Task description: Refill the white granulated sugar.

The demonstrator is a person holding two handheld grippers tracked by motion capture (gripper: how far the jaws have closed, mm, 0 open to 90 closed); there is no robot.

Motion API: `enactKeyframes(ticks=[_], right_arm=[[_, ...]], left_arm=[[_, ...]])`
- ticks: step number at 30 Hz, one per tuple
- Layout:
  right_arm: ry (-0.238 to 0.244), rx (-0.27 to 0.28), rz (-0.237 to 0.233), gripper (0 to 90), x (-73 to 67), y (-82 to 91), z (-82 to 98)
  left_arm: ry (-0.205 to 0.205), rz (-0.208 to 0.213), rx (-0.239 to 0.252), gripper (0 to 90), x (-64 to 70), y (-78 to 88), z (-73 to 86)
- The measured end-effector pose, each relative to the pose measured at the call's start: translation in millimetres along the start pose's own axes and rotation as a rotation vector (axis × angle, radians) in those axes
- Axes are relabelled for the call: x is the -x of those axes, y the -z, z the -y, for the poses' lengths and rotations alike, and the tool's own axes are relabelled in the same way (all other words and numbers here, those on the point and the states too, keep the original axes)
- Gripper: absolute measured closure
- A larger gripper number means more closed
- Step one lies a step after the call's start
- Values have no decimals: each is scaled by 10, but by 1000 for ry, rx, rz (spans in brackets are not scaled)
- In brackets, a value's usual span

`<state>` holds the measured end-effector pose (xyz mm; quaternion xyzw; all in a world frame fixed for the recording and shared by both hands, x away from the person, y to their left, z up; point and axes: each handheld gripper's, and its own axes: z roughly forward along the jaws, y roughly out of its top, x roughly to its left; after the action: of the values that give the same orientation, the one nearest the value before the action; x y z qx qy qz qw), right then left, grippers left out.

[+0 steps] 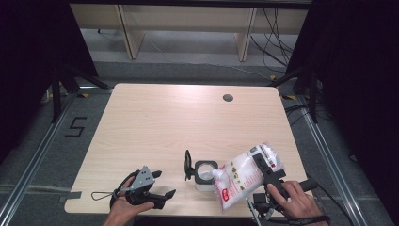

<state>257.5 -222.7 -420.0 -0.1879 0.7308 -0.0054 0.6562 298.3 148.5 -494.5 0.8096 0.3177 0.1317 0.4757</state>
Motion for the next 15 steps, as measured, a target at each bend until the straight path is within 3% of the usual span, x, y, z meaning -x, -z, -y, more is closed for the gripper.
enactKeyframes(ticks=[1,3,4,6,10,11,12,15], right_arm=[[-11,11,15,439,-4,-3,2],[-31,4,0,439,-14,7,5],[-16,12,12,439,4,5,2],[-52,5,-1,440,-17,10,6],[-23,15,-3,440,5,8,-7],[-36,14,-13,440,-11,4,-8],[-48,13,-7,440,-28,2,-7],[-34,10,-16,441,-12,0,-6]], left_arm=[[-5,0,-3,161,-7,6,-2],[-8,1,-4,161,-10,8,-2],[-4,0,-3,161,-7,6,-1],[2,0,1,161,0,0,0],[0,1,-5,161,0,3,0],[7,2,1,161,5,-1,2],[-17,2,0,161,-10,3,-3],[-29,1,-6,161,-22,12,-7]])
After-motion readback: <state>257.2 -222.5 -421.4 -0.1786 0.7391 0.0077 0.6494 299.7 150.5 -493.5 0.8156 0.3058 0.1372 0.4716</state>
